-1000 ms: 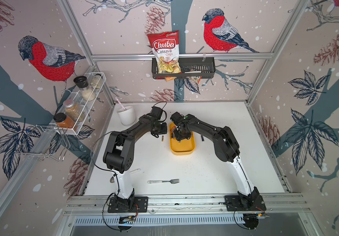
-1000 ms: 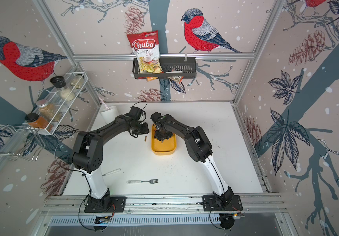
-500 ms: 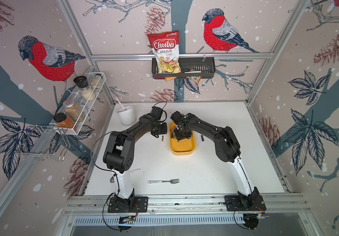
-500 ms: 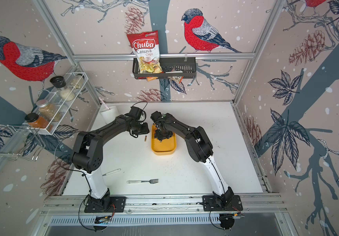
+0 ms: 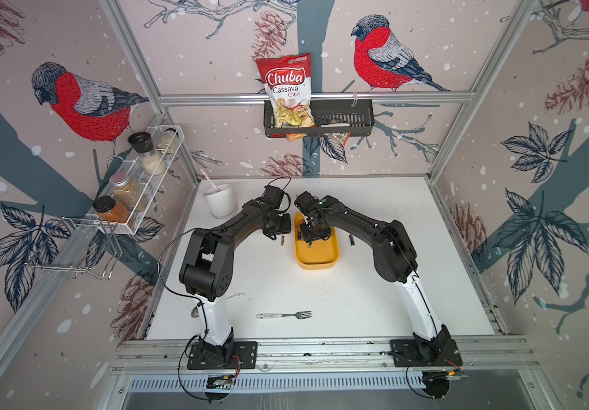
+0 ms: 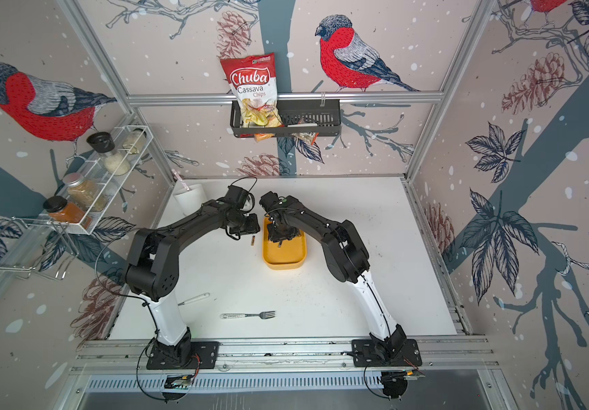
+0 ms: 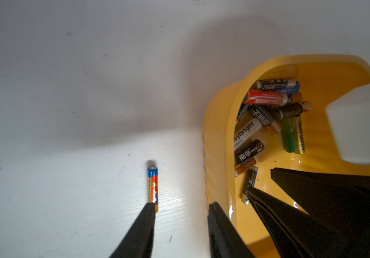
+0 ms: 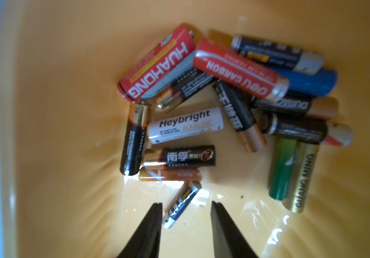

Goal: Take the batteries out of the storage box
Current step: Pick up the battery from the storage box.

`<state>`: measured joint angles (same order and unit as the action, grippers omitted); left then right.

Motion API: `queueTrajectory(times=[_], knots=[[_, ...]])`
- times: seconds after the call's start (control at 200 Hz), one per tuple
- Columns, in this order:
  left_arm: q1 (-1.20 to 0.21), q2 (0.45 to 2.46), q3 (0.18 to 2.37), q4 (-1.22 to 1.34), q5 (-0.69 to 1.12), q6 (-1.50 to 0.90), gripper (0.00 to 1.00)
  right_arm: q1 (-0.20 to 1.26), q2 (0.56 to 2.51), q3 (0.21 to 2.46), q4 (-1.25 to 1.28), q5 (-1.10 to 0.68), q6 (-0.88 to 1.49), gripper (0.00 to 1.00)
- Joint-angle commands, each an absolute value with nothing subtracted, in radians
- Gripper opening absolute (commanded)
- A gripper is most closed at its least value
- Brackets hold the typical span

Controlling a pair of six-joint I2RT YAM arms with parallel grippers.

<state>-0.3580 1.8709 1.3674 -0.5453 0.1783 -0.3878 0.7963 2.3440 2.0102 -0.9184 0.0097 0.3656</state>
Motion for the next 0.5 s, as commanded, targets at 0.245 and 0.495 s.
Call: queueTrajectory(times=[0.245, 0.495], knots=[[-0.362, 1.858, 1.361, -0.565, 0.169, -0.387, 0.44, 0.803, 2.355, 1.999, -0.92, 0.009, 0.362, 0.36], [-0.364, 1.855, 1.36, -0.563, 0.166, -0.39, 0.44, 0.801, 2.362, 1.992, -0.918, 0.007, 0.356, 0.33]])
